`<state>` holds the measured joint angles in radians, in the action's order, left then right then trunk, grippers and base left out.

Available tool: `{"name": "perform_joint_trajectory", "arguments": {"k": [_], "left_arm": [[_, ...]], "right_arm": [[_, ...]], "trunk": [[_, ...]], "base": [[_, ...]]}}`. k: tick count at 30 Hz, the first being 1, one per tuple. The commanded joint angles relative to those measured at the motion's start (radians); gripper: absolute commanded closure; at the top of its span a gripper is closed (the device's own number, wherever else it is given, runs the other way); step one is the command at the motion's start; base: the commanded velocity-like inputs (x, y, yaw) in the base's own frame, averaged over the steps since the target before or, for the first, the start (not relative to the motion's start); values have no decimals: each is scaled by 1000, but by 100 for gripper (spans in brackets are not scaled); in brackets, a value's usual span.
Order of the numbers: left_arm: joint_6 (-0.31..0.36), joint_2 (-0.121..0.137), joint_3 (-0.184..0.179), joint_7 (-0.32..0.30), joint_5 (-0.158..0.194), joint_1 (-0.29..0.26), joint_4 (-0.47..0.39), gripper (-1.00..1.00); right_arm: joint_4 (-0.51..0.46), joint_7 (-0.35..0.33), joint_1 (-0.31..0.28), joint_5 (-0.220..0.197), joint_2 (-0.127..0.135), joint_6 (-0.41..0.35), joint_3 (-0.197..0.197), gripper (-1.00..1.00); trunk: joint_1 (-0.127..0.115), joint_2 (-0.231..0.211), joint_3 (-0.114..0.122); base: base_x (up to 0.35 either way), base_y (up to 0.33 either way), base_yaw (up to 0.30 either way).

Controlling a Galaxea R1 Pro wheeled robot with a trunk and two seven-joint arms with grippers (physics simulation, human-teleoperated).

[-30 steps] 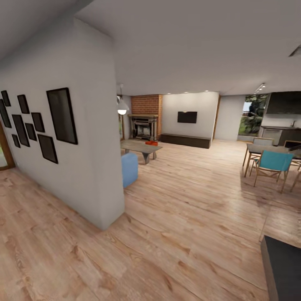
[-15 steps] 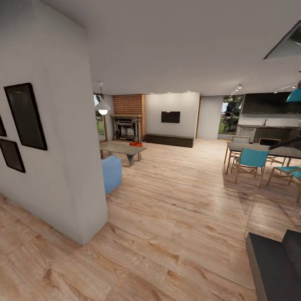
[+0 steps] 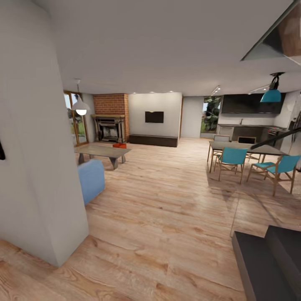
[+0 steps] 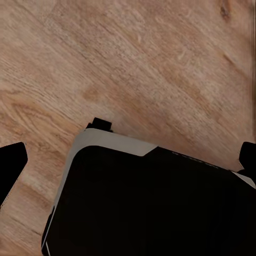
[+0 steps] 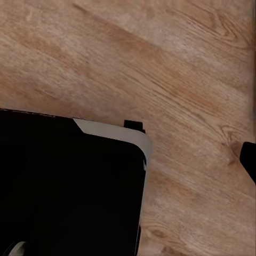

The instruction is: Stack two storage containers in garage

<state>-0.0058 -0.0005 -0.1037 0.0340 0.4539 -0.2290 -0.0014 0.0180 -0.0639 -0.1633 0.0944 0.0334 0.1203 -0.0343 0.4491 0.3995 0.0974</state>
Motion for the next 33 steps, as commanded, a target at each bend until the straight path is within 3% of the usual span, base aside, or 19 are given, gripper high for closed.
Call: {"name": "perform_joint_trajectory", "arguments": {"k": [1, 15, 33], "left_arm": [[-1, 0, -8, 3, 8, 0, 0, -100], [-1, 1, -8, 3, 8, 0, 0, -100], [-1, 2, -8, 3, 8, 0, 0, -100]], "right_arm": [[2, -1, -1, 8, 0, 4, -3, -100], [2, 0, -1, 9, 0, 6, -3, -100], [2, -1, -1, 13, -1, 8, -6, -100]], "trunk": [[1, 1, 0], [1, 1, 0], [1, 1, 0]], "base": [[323, 0, -247], [323, 0, -234], [323, 0, -15]]}}
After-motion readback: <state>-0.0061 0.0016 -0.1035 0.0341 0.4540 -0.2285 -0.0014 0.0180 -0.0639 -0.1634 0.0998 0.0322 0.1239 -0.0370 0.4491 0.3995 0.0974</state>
